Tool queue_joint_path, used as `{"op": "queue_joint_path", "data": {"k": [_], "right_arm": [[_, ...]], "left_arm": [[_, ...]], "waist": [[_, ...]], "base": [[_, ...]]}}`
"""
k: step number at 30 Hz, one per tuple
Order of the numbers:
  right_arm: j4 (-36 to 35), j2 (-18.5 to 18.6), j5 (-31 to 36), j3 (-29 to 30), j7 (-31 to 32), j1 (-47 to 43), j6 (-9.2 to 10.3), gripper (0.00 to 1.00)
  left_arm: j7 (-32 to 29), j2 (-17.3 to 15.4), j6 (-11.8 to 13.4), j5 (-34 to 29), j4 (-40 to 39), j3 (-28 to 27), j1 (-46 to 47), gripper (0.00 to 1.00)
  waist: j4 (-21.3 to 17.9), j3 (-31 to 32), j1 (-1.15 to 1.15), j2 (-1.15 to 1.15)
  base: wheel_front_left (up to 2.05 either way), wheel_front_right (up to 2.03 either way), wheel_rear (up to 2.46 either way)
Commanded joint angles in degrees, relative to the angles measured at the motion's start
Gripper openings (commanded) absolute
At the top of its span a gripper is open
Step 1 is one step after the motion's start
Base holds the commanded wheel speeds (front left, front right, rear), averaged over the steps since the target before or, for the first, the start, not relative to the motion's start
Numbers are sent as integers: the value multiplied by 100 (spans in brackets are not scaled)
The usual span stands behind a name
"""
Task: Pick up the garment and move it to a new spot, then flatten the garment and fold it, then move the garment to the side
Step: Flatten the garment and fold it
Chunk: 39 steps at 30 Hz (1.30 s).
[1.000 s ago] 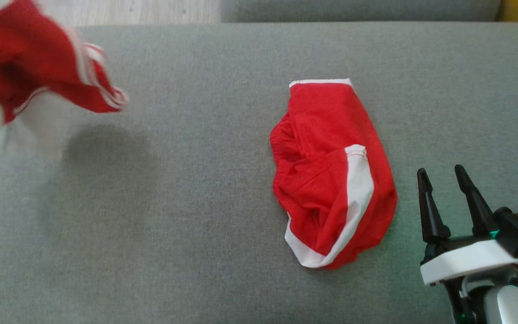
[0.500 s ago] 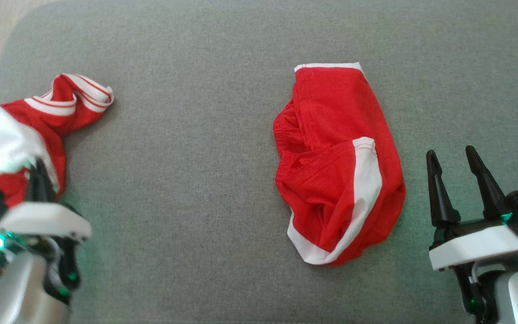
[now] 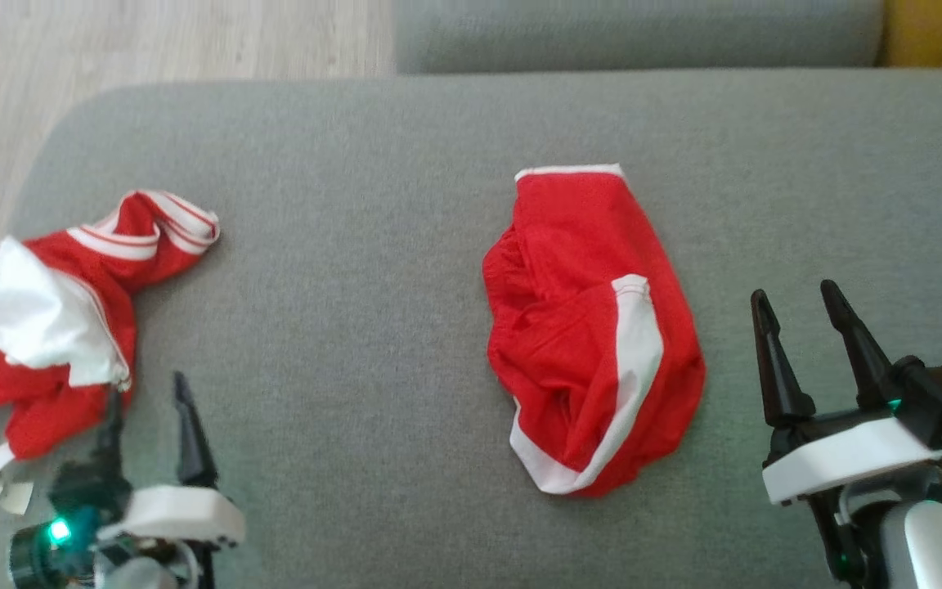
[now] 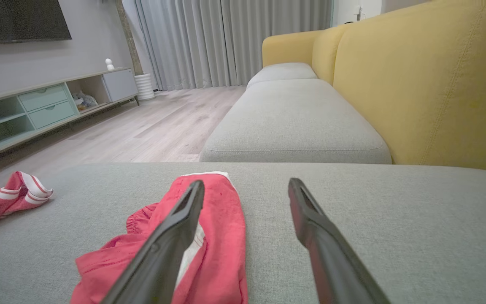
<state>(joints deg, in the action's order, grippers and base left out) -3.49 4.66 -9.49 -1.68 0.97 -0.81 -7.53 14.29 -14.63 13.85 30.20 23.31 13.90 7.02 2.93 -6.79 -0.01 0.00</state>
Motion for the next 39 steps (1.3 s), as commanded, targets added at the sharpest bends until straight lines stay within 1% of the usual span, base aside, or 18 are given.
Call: {"op": "queue_joint_path", "data": {"k": [1,4,8,12,16,26,34,37,39], "right_arm": [[-205,39,48,-154,-11,22,4,100],[-245,26,93,-136,35,-37,4,100],[-311,22,154,-120,115,-102,4,100],[-371,40,206,-115,213,-180,4,100],[-404,35,205,-114,271,-220,4,100],[-361,28,174,-121,261,-165,4,100],[-331,70,181,-155,283,-102,4,100],[-272,136,100,-310,406,-1,4,100],[-169,221,-43,-550,658,114,4,100]], "left_arm": [[64,-86,78,-164,-315,-129,56,100],[68,-94,188,-495,-755,1,-105,100],[-32,-192,244,-837,-1218,289,-168,100],[-394,-294,245,-999,-1575,516,-146,100],[-624,-387,269,-994,-1805,538,-154,100],[-674,-386,380,-938,-1966,510,-185,100],[-662,-370,419,-951,-1972,555,-145,100],[-654,-353,433,-955,-1983,574,-115,100],[-646,-339,435,-958,-1988,589,-70,100]], "waist": [[-76,191,1,0],[-113,322,1,0],[-163,410,1,0],[-216,434,1,0],[-286,410,1,0],[-323,326,1,0],[-266,274,1,0],[-224,220,1,0],[-190,153,1,0]], "base": [[0,0,0],[0,0,0],[0,0,0],[0,0,0],[0,0,0],[0,0,0],[0,0,0],[0,0,0],[0,0,0]]}}
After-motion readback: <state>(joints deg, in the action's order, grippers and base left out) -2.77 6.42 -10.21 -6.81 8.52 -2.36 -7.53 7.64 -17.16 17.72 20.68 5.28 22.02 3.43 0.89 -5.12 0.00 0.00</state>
